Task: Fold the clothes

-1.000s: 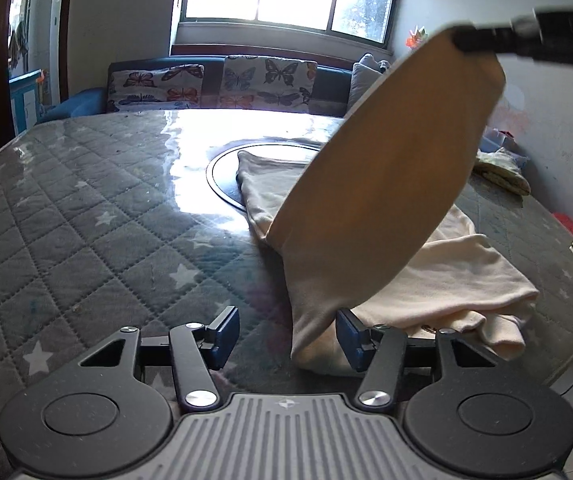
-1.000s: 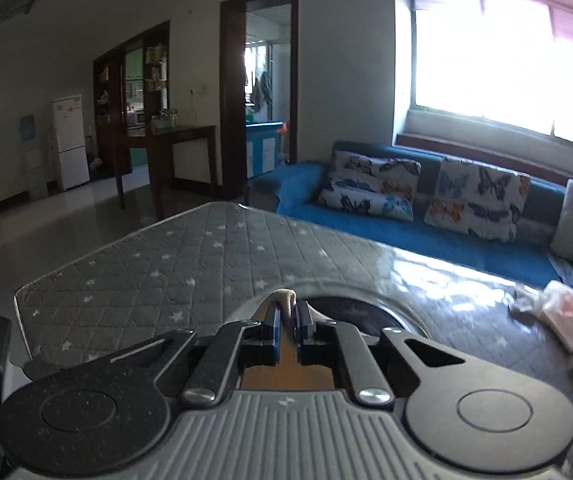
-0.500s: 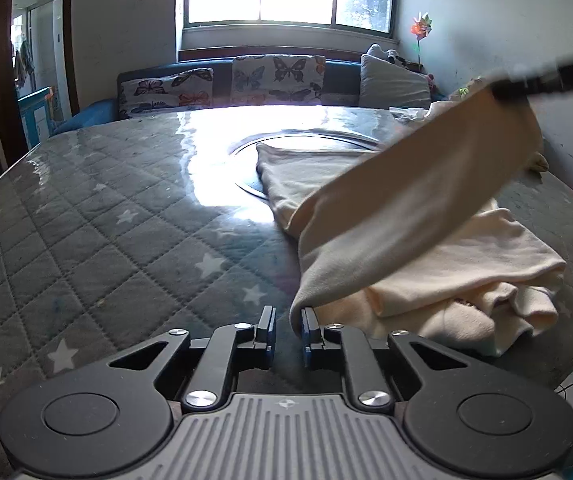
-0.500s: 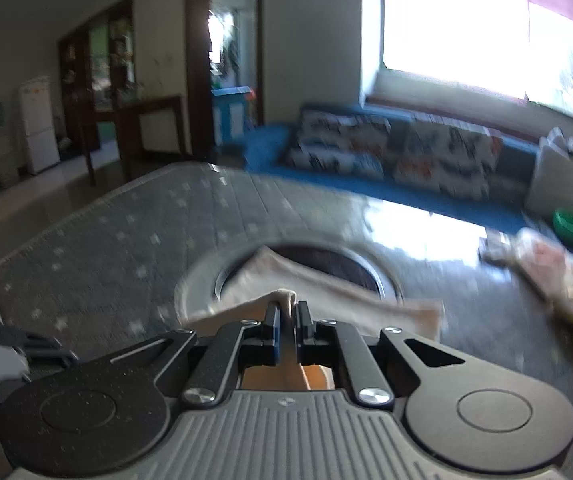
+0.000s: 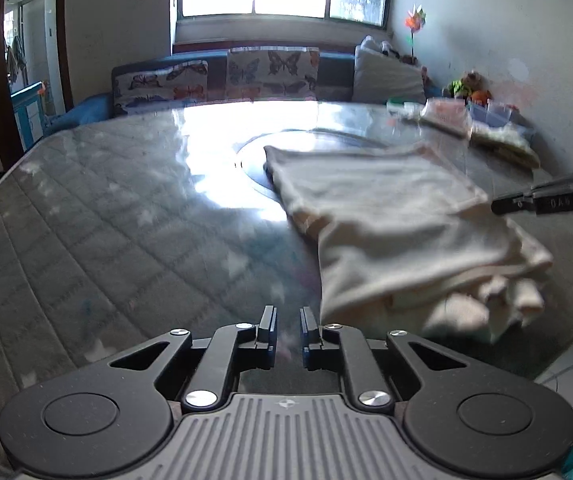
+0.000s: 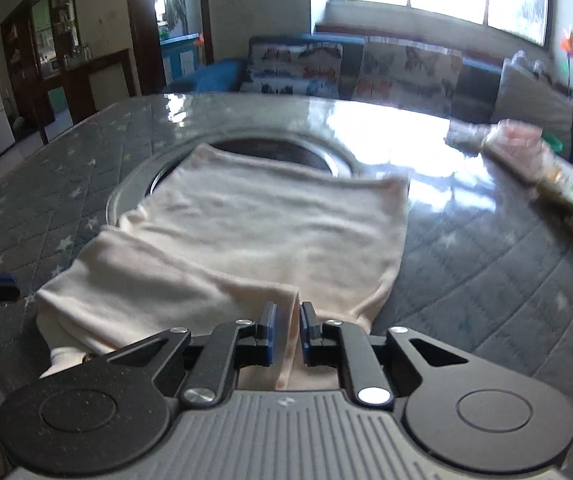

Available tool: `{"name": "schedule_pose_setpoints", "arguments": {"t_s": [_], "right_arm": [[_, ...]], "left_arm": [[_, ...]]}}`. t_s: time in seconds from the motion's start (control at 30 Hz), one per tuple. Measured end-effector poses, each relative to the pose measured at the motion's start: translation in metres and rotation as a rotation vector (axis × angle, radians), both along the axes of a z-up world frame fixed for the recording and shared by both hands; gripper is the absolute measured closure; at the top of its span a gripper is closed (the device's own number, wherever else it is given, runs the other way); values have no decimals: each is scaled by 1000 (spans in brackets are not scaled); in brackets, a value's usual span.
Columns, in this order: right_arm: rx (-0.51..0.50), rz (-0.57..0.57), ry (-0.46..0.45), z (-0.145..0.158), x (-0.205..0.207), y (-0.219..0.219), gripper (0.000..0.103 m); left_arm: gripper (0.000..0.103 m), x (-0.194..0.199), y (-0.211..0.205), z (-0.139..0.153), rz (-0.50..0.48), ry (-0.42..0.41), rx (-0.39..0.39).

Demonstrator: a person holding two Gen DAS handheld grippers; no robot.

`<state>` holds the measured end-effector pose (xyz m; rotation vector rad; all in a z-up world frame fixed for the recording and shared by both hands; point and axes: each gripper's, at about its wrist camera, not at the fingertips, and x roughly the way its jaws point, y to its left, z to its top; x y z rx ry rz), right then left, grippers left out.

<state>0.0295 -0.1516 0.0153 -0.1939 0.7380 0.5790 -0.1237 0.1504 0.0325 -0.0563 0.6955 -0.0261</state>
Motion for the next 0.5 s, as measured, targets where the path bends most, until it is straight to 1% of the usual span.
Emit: {"name": "schedule_pose_setpoints", "arguments": {"t_s": [0.07,0.17,0.33,0.4,0.47,0.5], "right_arm": [[24,15,-26,7,-1,1,91],[44,53,-7,3,-1,11,91],[47,53,20,-12,4,16,91],[49,46,31,-16,6,14,91],[39,46,43,-22,7,11,91],[36,46,46,-24,7,10,91]], "left_arm": [[90,13,-3,8,-19,-16,-26],[89,40,-12,11,-63,-24,-76],[89,84,-25,0,-98,6,-79],[89,95,-26,-9,-94,31,-85],[89,103,-24,-18,-83,57,-71],[88,104,-22,-23,-77,65,-68]]}}
